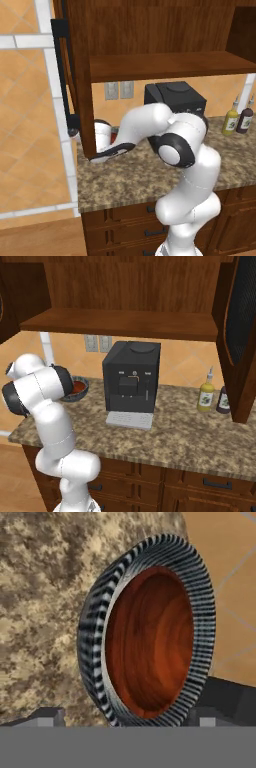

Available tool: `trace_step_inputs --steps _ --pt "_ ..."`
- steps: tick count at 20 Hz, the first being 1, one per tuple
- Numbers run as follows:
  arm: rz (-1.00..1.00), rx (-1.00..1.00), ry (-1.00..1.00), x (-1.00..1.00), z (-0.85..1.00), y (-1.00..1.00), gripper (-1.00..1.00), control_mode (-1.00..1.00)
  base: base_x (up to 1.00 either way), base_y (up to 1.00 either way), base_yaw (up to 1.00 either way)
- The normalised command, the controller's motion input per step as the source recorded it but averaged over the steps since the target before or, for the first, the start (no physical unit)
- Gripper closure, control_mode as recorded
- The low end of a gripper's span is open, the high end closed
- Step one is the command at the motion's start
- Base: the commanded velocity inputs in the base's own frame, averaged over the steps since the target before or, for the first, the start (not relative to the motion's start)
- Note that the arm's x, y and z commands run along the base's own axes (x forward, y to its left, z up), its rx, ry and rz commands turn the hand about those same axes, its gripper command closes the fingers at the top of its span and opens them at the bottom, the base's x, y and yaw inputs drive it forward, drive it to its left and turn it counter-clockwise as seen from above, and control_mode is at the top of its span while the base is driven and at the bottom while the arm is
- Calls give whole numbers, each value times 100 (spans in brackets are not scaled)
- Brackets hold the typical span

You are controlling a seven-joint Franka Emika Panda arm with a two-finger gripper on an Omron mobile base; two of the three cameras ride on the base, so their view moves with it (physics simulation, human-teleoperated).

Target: Pick up the bowls on the counter and stack them on top of one another in the open cabinet. Place the smaller bowl on top of the larger bowl.

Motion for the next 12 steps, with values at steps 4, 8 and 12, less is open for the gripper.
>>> trace_step_inputs --steps 4,8,12 --pt "0 -12 25 33 -43 0 -100 -100 0 0 0" --pt "0 -13 15 38 -47 0 100 -100 0 0 0" --pt "0 -11 6 23 -41 0 100 -100 0 0 0"
